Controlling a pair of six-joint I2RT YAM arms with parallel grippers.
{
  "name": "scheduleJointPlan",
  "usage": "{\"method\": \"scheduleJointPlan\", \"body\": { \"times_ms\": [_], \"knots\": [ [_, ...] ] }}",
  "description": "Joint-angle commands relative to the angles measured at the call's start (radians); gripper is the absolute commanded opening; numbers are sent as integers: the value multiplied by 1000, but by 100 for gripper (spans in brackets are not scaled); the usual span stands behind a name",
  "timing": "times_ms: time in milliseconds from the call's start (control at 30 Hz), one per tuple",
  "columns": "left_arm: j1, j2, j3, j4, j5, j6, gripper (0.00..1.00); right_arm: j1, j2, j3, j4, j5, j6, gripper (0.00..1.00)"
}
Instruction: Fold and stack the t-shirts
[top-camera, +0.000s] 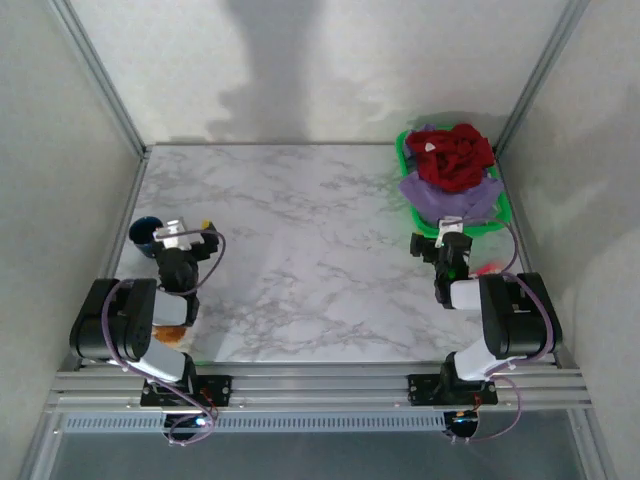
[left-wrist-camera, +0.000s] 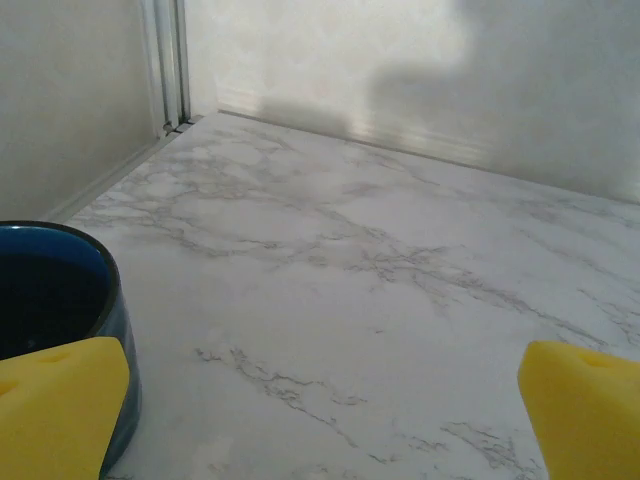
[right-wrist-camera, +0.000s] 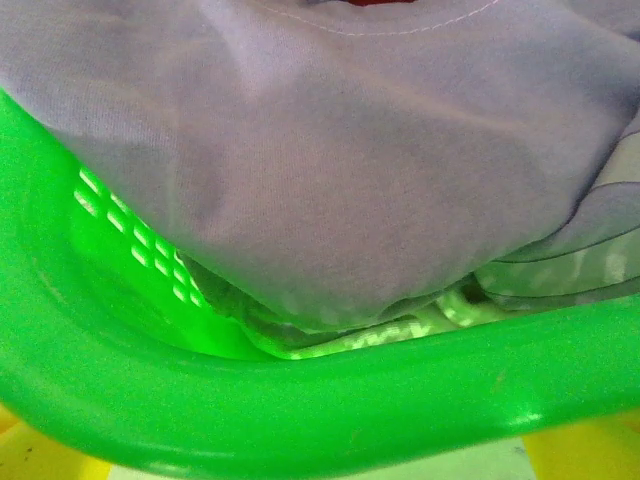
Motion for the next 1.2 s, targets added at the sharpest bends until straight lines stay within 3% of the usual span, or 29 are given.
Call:
{"method": "scheduleJointPlan", "body": {
  "times_ms": [0,867,967,1067,1167],
  "knots": [
    [1,7,-1,25,-10,0,100,3,0,15,29,-6,10,99],
    [4,6,-1,27,-2,0,100,3,-6,18,20,5,10,99],
    [-7,-46,38,-90,-15,11,100,3,-58,45,-70,24,18,99],
    [-16,-114,116,-303,-5,55,100,3,-125,141,-300,7,12,99],
    [-28,-172,97,-329,-8,96,99,5,-165,161,-412,-4,27,99]
  ]
}}
